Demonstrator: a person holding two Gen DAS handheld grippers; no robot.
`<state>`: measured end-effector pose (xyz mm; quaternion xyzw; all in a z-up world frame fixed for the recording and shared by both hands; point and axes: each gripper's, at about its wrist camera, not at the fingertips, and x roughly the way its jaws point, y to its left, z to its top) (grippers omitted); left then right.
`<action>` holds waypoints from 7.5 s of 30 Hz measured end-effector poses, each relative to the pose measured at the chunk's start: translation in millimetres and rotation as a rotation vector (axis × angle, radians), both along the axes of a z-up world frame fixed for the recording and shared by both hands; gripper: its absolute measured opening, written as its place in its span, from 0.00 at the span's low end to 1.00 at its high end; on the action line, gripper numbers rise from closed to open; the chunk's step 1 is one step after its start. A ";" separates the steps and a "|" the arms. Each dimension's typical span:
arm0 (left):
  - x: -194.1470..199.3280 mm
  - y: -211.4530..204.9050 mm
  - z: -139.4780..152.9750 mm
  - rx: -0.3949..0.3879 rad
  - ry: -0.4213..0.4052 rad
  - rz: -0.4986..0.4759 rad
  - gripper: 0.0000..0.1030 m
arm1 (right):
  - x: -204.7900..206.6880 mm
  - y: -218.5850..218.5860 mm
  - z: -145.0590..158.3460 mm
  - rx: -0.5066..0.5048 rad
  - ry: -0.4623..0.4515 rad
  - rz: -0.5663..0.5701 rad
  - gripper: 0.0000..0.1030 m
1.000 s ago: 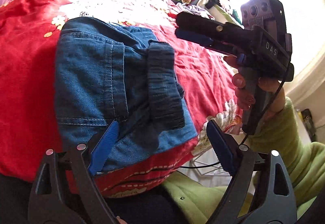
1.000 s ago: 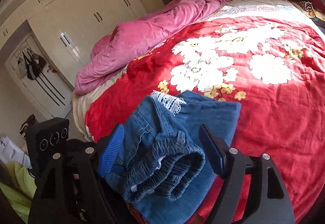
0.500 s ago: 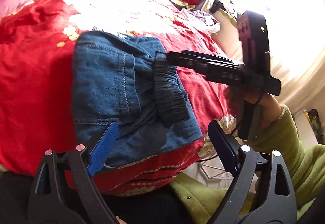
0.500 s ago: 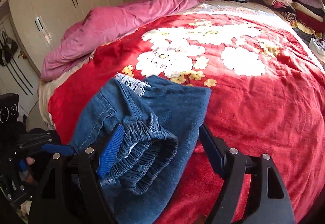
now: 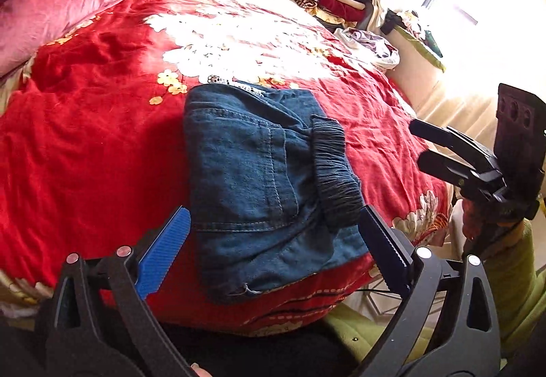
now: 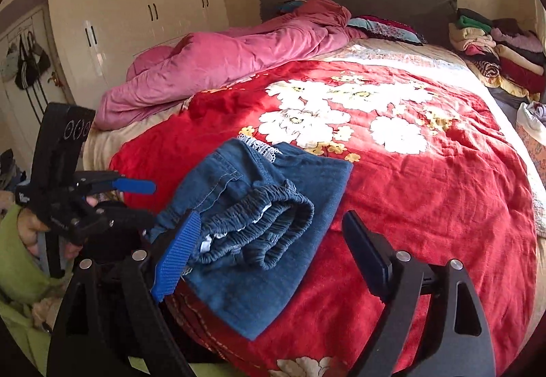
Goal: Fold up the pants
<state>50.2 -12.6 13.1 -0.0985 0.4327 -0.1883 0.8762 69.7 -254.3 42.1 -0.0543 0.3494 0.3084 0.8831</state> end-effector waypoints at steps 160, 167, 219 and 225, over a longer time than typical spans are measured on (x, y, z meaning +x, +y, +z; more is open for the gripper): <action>87.7 -7.2 -13.2 0.068 -0.003 0.080 0.40 | 70.9 42.3 -47.4 0.079 0.078 0.002 0.33; 123.7 -6.3 10.9 0.090 -0.057 0.102 0.40 | 112.6 49.1 -32.1 0.060 0.008 -0.015 0.33; 149.7 24.0 -22.3 0.091 0.013 0.190 0.78 | 153.9 25.1 -52.6 -0.049 0.083 -0.287 0.95; 140.0 28.4 -8.0 0.100 -0.018 0.207 0.90 | 143.2 21.5 -32.4 -0.026 0.024 -0.300 0.95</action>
